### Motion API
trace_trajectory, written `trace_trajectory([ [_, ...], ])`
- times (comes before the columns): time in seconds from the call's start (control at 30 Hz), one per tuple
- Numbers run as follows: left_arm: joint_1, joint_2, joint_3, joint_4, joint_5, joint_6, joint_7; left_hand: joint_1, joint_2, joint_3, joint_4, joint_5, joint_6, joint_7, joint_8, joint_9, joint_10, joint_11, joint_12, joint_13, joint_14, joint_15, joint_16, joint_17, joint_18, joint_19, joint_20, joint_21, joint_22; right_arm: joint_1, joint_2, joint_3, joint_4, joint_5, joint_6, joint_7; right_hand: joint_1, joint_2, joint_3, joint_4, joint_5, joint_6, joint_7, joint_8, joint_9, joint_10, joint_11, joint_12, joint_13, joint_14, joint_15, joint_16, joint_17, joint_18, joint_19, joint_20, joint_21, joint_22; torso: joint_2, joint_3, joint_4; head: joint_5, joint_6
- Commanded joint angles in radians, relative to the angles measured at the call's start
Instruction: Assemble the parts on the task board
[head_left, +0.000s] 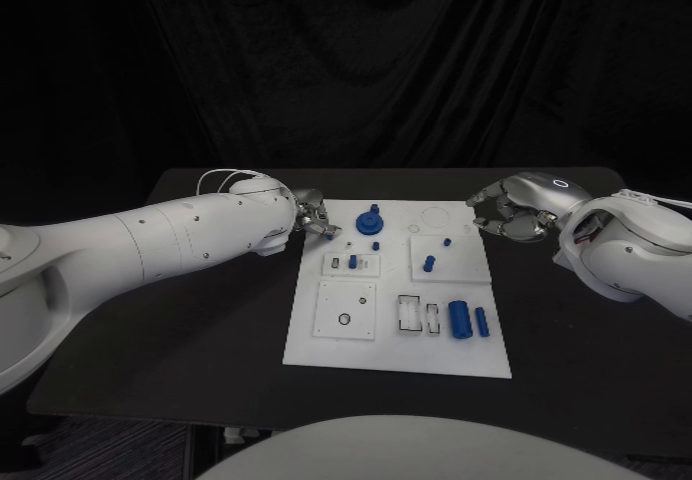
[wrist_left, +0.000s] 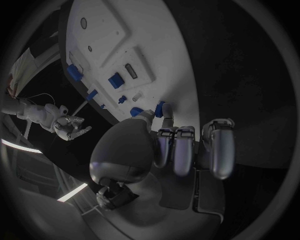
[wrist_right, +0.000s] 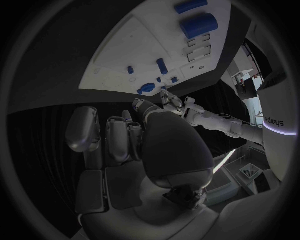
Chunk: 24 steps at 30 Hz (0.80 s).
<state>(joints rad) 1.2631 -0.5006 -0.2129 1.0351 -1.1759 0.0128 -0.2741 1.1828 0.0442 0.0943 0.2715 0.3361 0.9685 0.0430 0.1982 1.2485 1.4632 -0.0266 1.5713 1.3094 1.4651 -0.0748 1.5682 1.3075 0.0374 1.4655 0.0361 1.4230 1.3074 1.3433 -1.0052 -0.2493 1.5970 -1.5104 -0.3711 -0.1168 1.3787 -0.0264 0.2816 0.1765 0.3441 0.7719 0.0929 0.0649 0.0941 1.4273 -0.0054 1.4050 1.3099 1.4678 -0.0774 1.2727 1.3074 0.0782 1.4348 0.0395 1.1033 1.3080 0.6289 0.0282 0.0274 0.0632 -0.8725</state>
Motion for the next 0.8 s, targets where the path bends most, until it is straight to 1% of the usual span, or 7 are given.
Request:
trace_trajectory([
  [0.03, -0.003, 0.002, 0.001, 0.001, 0.001, 0.010, 0.003, 0.020, -0.003, 0.012, -0.001, 0.027, 0.009, 0.000, -0.006, -0.002, 0.108, 0.003, 0.000, 0.261, 0.106, 0.003, 0.003, 0.263, 0.000, 0.030, 0.005, -0.004, 0.214, -0.003, 0.000, 0.001, 0.000, -0.002, 0.007, -0.003, -0.010, 0.002, 0.007, 0.000, 0.005, 0.008, 0.000, 0.004, 0.000, -0.006, 0.000, -0.003, 0.107, 0.041, 0.007, -0.006, 0.010, 0.013, -0.006, 0.000, -0.007, 0.122, 0.000, 0.0004, 0.0003, 0.001, 0.000],
  [0.2, -0.004, 0.000, 0.001, 0.003, 0.001, 0.006, 0.008, 0.043, -0.009, 0.033, -0.009, 0.094, 0.011, -0.002, -0.013, -0.003, 0.108, 0.001, 0.000, 0.261, 0.106, 0.001, 0.003, 0.263, 0.000, 0.030, 0.003, -0.005, 0.214, -0.003, -0.001, 0.001, 0.000, -0.002, 0.008, -0.004, -0.010, 0.002, 0.007, 0.000, 0.005, 0.008, 0.000, 0.004, 0.000, -0.006, 0.000, -0.003, 0.107, 0.041, 0.007, -0.006, 0.010, 0.013, -0.006, 0.000, -0.007, 0.122, 0.000, 0.0003, 0.0008, 0.001, 0.000],
  [0.23, -0.004, 0.000, 0.001, 0.003, 0.001, 0.003, 0.010, 0.047, -0.009, 0.038, -0.010, 0.098, 0.011, -0.003, -0.013, -0.003, 0.108, 0.000, 0.000, 0.261, 0.106, 0.001, 0.003, 0.263, 0.000, 0.030, 0.003, -0.005, 0.214, -0.003, -0.001, 0.001, 0.000, -0.002, 0.008, -0.004, -0.010, 0.002, 0.007, 0.000, 0.005, 0.008, 0.000, 0.004, 0.000, -0.006, 0.000, -0.003, 0.107, 0.041, 0.007, -0.006, 0.010, 0.013, -0.006, 0.000, -0.007, 0.122, 0.000, 0.0003, 0.0009, 0.001, 0.000],
  [0.3, -0.004, -0.002, 0.001, 0.006, 0.001, -0.005, 0.016, 0.066, -0.010, 0.066, -0.020, 0.094, 0.012, -0.005, -0.015, -0.002, 0.108, -0.002, 0.000, 0.261, 0.106, -0.001, 0.003, 0.263, 0.000, 0.030, 0.001, -0.003, 0.215, -0.003, -0.001, 0.001, 0.000, -0.002, 0.008, -0.004, -0.010, 0.002, 0.007, 0.000, 0.005, 0.008, 0.000, 0.004, 0.000, -0.006, 0.000, -0.003, 0.107, 0.041, 0.007, -0.006, 0.010, 0.013, -0.006, 0.000, -0.007, 0.122, 0.000, 0.0000, 0.0007, 0.001, 0.000],
  [0.53, -0.004, -0.018, 0.001, 0.029, 0.002, -0.051, 0.040, 0.088, -0.042, 0.158, -0.040, 0.109, 0.027, -0.011, -0.005, 0.014, 0.108, -0.008, 0.000, 0.261, 0.106, -0.006, 0.003, 0.263, -0.001, 0.032, -0.004, 0.000, 0.216, -0.004, -0.003, 0.001, 0.001, -0.002, 0.009, -0.004, -0.010, 0.002, 0.008, -0.001, 0.005, 0.009, 0.000, 0.004, -0.001, -0.007, 0.000, -0.003, 0.107, 0.041, 0.007, -0.007, 0.009, 0.013, -0.006, 0.000, -0.006, 0.122, -0.001, 0.0002, 0.0005, 0.001, 0.000],
  [0.7, -0.004, -0.050, 0.001, 0.076, 0.066, -0.099, 0.051, 0.081, -0.064, 0.208, -0.045, 0.107, 0.029, -0.013, 0.002, 0.024, 0.108, -0.010, 0.000, 0.261, 0.106, -0.008, 0.003, 0.263, -0.001, 0.033, -0.006, 0.000, 0.216, -0.004, -0.009, 0.001, 0.005, -0.001, 0.007, -0.004, -0.010, 0.002, 0.008, -0.001, 0.005, 0.009, 0.000, 0.004, -0.001, -0.007, 0.000, -0.003, 0.107, 0.041, 0.007, -0.007, 0.009, 0.013, -0.006, 0.000, -0.006, 0.122, -0.001, -0.0001, 0.0004, 0.009, 0.000],
  [0.8, -0.004, -0.074, 0.001, 0.115, 0.105, -0.125, 0.056, 0.078, -0.069, 0.217, -0.045, 0.104, 0.028, -0.012, 0.002, 0.026, 0.108, -0.010, 0.000, 0.261, 0.106, -0.008, 0.003, 0.263, -0.001, 0.032, -0.006, 0.000, 0.216, -0.004, -0.012, 0.001, 0.005, 0.006, 0.006, -0.003, -0.010, 0.002, 0.008, -0.001, 0.005, 0.009, 0.000, 0.004, -0.001, -0.007, 0.000, -0.003, 0.107, 0.041, 0.007, -0.007, 0.009, 0.013, -0.006, 0.000, -0.006, 0.122, -0.001, -0.0001, 0.0008, 0.011, 0.000],
])
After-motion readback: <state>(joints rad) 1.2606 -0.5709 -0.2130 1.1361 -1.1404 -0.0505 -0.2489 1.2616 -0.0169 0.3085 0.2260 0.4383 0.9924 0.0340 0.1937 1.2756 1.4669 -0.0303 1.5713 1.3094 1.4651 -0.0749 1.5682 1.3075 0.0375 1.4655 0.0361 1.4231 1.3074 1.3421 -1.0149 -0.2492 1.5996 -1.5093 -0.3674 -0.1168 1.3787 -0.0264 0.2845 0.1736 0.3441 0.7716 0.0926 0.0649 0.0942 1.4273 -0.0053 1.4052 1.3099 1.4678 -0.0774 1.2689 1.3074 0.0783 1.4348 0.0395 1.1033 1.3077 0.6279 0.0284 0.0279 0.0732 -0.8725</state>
